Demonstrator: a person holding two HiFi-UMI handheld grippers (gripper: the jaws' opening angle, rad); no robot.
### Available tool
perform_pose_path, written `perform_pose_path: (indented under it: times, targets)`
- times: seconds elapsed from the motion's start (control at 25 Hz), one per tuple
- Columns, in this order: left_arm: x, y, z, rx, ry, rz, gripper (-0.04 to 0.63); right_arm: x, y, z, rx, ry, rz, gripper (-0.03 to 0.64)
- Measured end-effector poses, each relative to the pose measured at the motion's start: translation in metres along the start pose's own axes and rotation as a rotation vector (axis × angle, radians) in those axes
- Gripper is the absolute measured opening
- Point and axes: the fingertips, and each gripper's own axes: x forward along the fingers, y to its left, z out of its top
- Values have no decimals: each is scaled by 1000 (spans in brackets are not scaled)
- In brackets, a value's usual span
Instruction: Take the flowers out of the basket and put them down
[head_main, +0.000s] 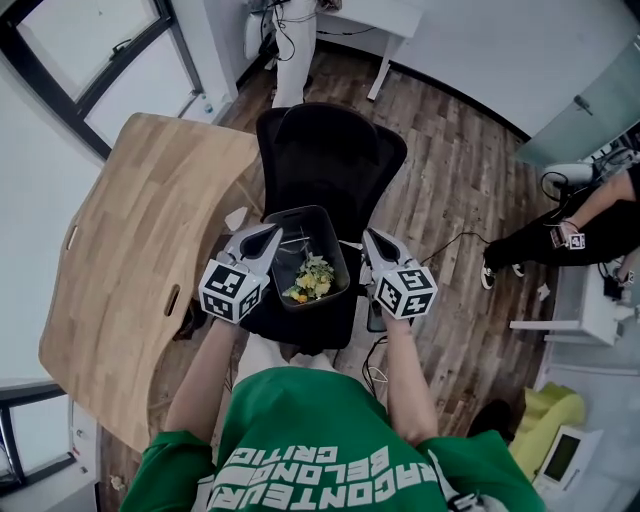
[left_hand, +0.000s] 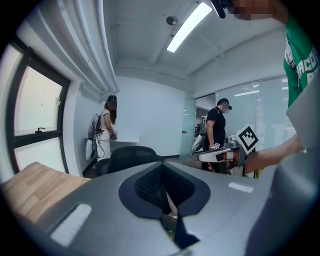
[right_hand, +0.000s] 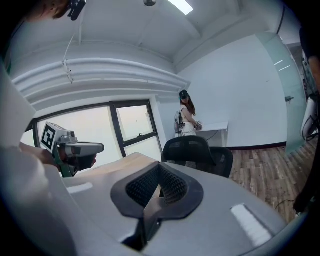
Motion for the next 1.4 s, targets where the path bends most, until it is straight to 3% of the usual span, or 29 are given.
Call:
perform_pose_path:
  times: [0.6, 1.04, 1.4]
  targets:
    - [21, 50, -11, -35, 32, -75, 18, 45, 3, -1, 11, 30, -64, 6]
    - [34, 80, -59, -117, 98, -117, 18, 89, 4, -52, 46, 155, -93, 6]
    - [46, 80, -101, -180, 171, -176, 17, 97, -3, -95, 102, 229, -125, 6]
